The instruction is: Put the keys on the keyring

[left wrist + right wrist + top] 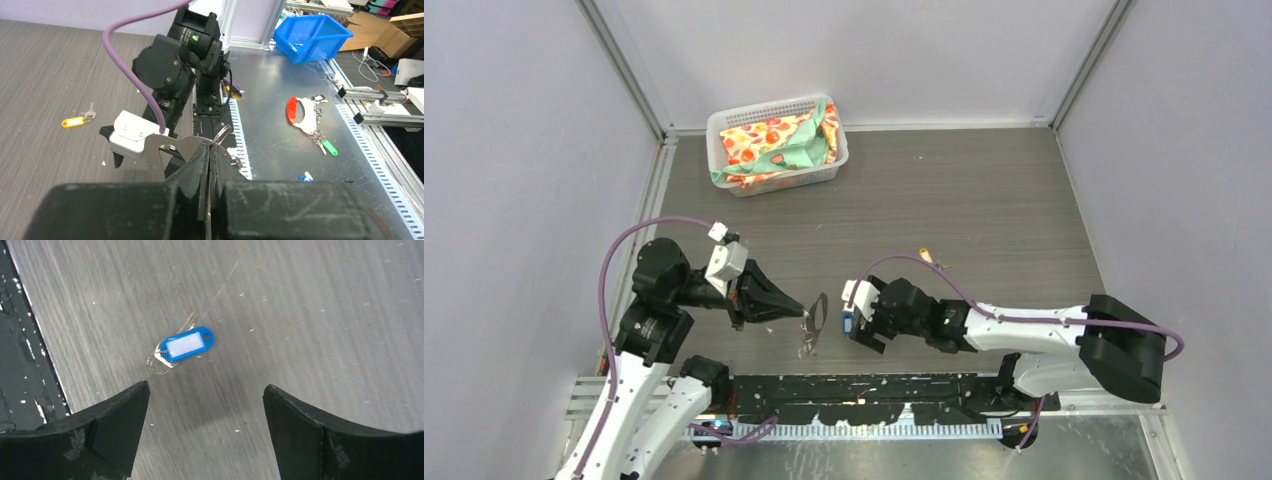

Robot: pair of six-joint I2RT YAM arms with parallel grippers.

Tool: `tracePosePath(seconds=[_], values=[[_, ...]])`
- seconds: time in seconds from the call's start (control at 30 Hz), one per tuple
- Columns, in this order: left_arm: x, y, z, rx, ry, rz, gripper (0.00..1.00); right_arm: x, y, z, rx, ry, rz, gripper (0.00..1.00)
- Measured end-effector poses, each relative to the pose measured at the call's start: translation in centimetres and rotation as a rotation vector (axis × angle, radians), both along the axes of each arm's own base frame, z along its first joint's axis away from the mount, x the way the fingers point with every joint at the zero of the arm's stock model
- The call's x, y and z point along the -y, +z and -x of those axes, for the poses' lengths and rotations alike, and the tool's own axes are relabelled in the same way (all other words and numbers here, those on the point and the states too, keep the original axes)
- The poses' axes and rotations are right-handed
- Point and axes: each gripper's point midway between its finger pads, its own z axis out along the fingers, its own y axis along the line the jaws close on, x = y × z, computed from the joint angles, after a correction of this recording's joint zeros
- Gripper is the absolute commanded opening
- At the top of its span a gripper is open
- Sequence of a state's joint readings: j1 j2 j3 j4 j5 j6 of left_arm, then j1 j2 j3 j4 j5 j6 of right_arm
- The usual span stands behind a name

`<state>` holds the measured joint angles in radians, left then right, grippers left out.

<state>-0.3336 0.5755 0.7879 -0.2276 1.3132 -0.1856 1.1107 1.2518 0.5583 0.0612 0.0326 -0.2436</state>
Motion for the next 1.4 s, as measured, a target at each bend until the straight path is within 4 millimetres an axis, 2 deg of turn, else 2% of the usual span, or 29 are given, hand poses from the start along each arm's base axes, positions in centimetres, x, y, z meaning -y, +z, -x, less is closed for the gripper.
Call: tracePosePath(seconds=[0.13, 0.37, 0.5, 0.67, 0.73, 0.8, 0.87, 1.03, 1.17, 1.4], values=[[-0.2, -0.1, -0.2, 0.0, 0.011, -0.012, 0.0, -0.6, -2.1, 1.2, -0.04, 0.013, -0.01, 0.82], [-0.4, -0.1, -0.3, 0.004, 0.02, -0.025, 0.0, -3.0, -3.8, 1.8, -0.099, 0.027, -0.064, 0.67], [-0.4, -0.3, -0.3, 0.002, 0.02, -0.029, 0.0, -3.2, -4.7, 1.8, -0.115, 0.018, -0.057, 0.57], [-0.4, -0.3, -0.4, 0.0, 0.02, -0.03, 0.0, -2.7, -5.2, 1.9, -0.136, 0.001, -0.038, 0.49], [-0.3, -0.3, -0.4, -0.003, 0.02, -0.031, 0.0, -2.6, -5.3, 2.1, -0.147, -0.006, -0.034, 0.38], [-0.3, -0.3, -0.5, -0.003, 0.021, -0.03, 0.0, -2.5, -5.3, 2.0, -0.147, -0.017, -0.032, 0.18], [-0.3, -0.2, -0.6, 0.0, 0.021, -0.029, 0.0, -2.4, -5.3, 1.9, -0.145, -0.026, -0.03, 0.03], [-0.3, 0.0, -0.6, 0.007, 0.022, -0.023, 0.0, -2.3, -5.3, 1.6, -0.143, -0.051, -0.034, 0.01], [-0.3, 0.0, -0.6, 0.003, 0.022, -0.023, 0.0, -2.1, -4.2, 1.1, -0.14, -0.077, -0.072, 0.01], [-0.2, 0.1, -0.8, 0.012, 0.022, -0.016, 0.0, -1.4, 1.7, -0.1, -0.098, -0.112, -0.261, 0.01]])
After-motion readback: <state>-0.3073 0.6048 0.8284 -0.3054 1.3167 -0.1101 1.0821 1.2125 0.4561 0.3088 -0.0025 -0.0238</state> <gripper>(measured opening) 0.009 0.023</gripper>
